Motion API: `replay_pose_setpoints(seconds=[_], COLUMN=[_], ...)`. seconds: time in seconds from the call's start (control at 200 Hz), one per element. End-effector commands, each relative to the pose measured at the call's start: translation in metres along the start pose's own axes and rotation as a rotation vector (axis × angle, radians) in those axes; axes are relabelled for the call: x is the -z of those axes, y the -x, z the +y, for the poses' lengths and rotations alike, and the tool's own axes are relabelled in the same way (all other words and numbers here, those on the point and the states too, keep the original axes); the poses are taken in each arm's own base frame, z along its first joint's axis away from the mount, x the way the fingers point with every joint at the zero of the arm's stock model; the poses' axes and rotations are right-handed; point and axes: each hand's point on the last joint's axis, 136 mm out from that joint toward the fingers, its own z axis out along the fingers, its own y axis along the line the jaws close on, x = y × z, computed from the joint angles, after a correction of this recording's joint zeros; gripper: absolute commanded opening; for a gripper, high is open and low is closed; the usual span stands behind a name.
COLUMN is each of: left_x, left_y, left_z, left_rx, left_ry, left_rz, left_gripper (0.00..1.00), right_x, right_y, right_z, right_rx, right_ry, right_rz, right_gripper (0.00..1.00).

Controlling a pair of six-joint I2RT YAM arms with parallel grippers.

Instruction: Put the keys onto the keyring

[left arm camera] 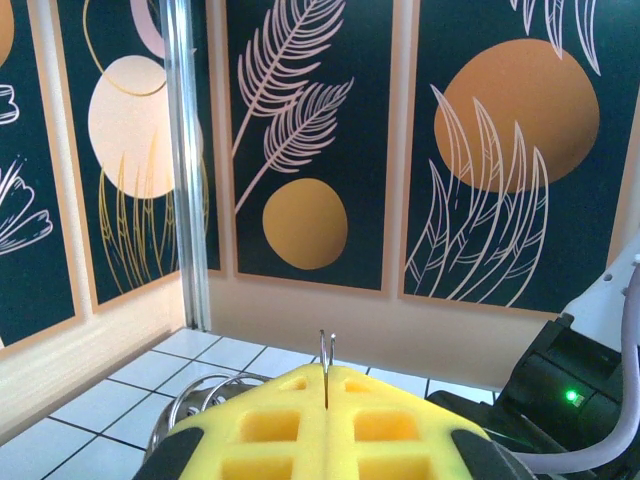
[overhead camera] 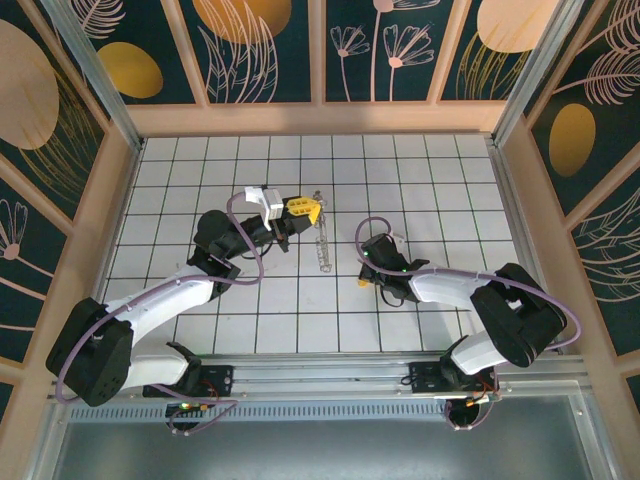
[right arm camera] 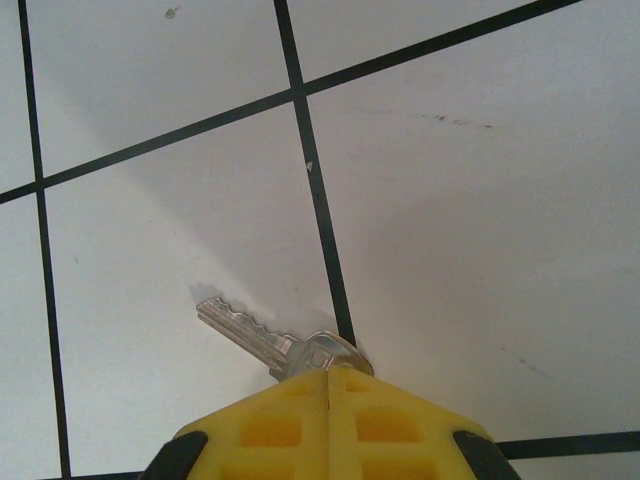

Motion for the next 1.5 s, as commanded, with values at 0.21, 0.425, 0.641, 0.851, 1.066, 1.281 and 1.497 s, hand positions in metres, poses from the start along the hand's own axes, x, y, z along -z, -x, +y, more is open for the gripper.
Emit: replay_pose_setpoints(seconds=[0.21, 0.425, 0.641, 0.851, 1.066, 1.281, 1.497], left_x=[-0.001, -0.001, -0.001, -0.002, -0.002, -0.001, 0.0], left_y=[0.014, 0.014, 0.014, 0.015, 0.012, 0.009, 0.004], left_z=[-0.006, -0.006, -0.004, -0.002, 0.009, 0.013, 0.019], left_rx=[-0.016, -0.01, -0.007, 0.003, 0.021, 0.021, 0.023], left_ry=[-0.026, -0.024, -0.014, 0.0, 0.058, 0.085, 0.119], left_rz=[-0.057, -0.057, -0.059, -0.063, -0.061, -0.05, -0.037], left_gripper=[0.0, 0.0, 0.0, 0.0, 0.0, 0.0, 0.0], right_x=[0.01, 0.028, 0.045, 0.075, 0.109, 0.125, 0.13], right_y=[0.015, 0.029, 0.036, 0.056, 0.081, 0.098, 0.103], right_z=[0.009, 0.023, 0.039, 0.055, 0.063, 0.063, 0.066], right_rx=[-0.011, -0.017, -0.019, -0.024, -0.028, -0.042, -0.043], right_ry=[0.04, 0.136, 0.29, 0.504, 0.674, 0.733, 0.75], right_rz=[-0.046, -0.082, -0.109, -0.165, -0.225, -0.258, -0.272], right_gripper=[0.0, 0.0, 0.0, 0.0, 0.0, 0.0, 0.0])
